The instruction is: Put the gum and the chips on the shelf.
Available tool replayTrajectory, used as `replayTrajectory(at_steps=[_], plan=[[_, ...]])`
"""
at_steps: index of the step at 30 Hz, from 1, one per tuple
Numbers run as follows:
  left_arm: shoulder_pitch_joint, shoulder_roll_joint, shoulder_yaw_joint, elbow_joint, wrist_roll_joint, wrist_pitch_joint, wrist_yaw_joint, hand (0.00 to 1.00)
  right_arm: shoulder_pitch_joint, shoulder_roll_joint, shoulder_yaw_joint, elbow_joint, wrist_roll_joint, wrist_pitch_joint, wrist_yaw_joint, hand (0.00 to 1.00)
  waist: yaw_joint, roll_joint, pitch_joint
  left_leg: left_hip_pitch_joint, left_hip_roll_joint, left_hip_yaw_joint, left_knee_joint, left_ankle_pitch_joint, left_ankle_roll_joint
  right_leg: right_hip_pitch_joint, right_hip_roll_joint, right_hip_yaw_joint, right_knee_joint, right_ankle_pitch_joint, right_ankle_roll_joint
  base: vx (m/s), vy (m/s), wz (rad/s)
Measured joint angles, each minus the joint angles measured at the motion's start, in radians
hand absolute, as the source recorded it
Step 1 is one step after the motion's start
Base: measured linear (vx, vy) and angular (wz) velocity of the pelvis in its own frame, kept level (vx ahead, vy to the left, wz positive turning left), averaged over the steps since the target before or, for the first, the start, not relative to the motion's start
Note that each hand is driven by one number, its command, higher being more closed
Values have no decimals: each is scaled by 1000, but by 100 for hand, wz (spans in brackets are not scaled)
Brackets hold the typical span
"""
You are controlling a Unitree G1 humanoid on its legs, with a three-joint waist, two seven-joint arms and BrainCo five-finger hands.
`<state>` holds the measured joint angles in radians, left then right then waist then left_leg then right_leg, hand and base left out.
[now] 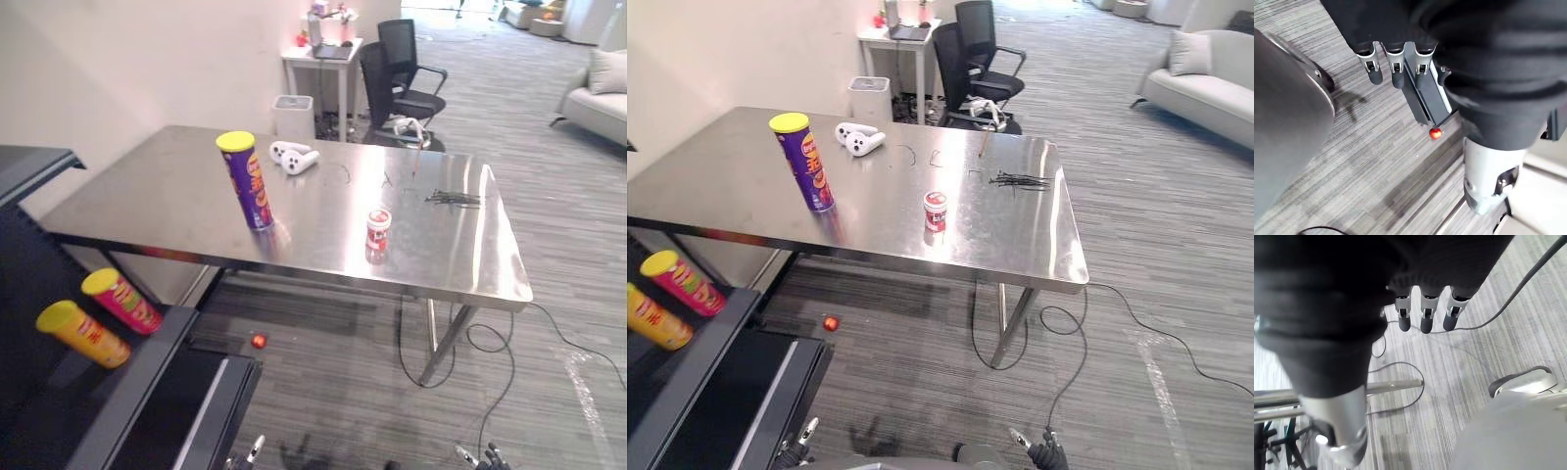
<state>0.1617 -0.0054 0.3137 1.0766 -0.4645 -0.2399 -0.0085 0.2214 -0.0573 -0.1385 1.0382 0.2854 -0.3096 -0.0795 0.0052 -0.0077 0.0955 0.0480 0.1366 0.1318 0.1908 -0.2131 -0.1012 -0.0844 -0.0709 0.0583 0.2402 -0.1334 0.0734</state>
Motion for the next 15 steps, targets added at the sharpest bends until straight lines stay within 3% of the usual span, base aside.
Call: replayTrajectory(at_steps=[2,7,15], plan=[[-10,5,-19,22,8,3,-4,0,9,6,-24,1,-1,-11,-2,0,-3,2,-9,40,-17,51,-33,0,2,5,-21,-37,-33,36,21,194,179,-49],[-16,-4,-37,41,8,10,-18,0,8,2,-50,11,0,-23,-5,0,-1,30,-24,84,-11,136,-32,1,3,45,-20,-141,-105,107,12,134,50,-51],[-19,3,-71,35,8,24,-10,0,-17,1,-77,66,37,6,-93,0,3,24,-29,86,-31,128,-31,2,6,90,-29,-173,-209,159,22,-4,19,-5]])
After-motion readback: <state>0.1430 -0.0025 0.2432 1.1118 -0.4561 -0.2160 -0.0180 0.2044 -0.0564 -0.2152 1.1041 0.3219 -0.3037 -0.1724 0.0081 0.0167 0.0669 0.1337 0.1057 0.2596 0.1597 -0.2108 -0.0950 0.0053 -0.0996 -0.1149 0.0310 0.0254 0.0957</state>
